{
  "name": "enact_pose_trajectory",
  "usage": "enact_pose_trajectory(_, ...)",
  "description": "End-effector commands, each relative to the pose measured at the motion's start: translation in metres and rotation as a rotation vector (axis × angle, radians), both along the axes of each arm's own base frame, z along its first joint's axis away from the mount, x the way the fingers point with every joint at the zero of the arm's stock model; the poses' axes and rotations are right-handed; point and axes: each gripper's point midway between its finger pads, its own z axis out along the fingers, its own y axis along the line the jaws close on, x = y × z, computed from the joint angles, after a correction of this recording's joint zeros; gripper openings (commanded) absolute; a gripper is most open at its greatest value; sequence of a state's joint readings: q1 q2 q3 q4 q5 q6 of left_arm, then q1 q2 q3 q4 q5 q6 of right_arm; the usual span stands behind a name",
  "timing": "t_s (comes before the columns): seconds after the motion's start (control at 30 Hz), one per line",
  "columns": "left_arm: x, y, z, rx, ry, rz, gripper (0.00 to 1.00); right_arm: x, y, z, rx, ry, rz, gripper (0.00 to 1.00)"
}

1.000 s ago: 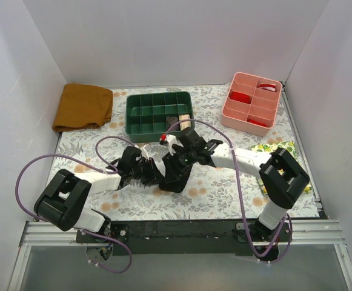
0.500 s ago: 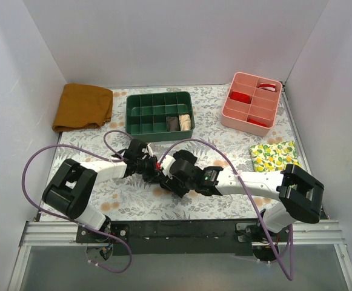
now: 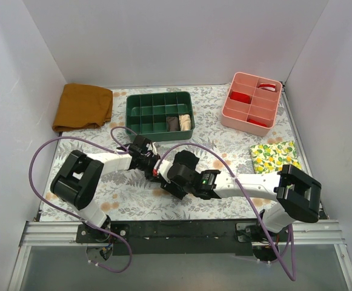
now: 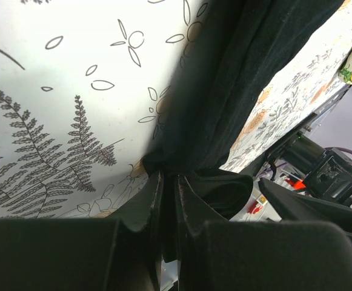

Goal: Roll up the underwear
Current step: Roll the underwear to the center of the board.

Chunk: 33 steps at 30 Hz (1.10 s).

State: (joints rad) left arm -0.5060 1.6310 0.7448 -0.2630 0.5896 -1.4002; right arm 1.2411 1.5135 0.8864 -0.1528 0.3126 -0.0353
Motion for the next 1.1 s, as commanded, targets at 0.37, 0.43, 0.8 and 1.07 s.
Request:
enact_pose_trajectory(0.37,-0.002,-0.002,0.004,0.005,0.001,-0.055,0.00,0.000,0.015,0.006,0.023,-0.017,0.025,0.66)
enact_pose_trajectory(0.43,-0.002,-0.002,0.004,0.001,0.004,-0.055,0.00,0.003,0.010,-0.002,-0.001,-0.035,0.013,0.66)
enact_pose_trajectory(0.8,-0.005,-0.004,0.008,-0.021,0.002,-0.075,0.00,0.004,0.003,-0.024,-0.016,0.007,-0.027,0.62)
enact_pose_trajectory(1.07,-0.006,-0.003,0.006,-0.020,0.007,-0.070,0.00,-0.003,0.006,-0.018,0.056,0.060,-0.028,0.24)
